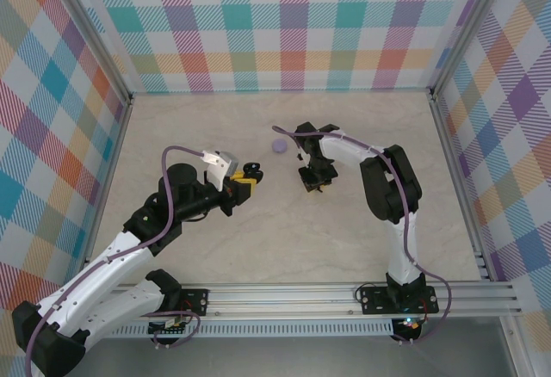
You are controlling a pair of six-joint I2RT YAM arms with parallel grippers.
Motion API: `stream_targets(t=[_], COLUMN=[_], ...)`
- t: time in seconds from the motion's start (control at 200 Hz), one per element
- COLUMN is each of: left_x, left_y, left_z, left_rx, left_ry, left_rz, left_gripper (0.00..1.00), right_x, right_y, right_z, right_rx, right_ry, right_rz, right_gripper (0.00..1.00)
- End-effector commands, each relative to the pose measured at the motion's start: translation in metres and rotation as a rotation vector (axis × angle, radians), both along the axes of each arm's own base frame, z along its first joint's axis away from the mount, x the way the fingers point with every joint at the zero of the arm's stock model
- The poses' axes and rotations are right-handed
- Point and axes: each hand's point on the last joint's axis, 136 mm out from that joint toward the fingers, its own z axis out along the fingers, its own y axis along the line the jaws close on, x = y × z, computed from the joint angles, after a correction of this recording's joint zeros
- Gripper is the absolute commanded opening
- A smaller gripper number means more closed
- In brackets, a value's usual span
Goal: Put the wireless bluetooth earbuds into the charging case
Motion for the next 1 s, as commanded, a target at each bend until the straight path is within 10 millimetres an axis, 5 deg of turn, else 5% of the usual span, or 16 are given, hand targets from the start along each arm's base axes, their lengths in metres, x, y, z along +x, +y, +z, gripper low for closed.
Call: stream_targets(t=[0.0,0.405,0.995], left_x=[-0.005,0.007,0.052], left_y=[-0.003,-0.008,-0.039], left_z=[0.017,-0.004,-0.091], left_rx=[-0.026,-0.013,0.031], left_ry=[-0.023,0.063,0.225], left_rz=[-0.021,0.012,0.053], left_gripper=[0.18,0.18,0.17], right_x=[-0.003,0.007,-0.016], right_y=[-0.007,-0.007,0.029], right_z=[-0.015,0.027,0.115], right_rx=[-0.036,0.180,0.764], right_ry=[0.030,-0.036,-0.026], right_rz=[-0.050,-0.203,-0.259], right_gripper=[0.24,0.19,0.19])
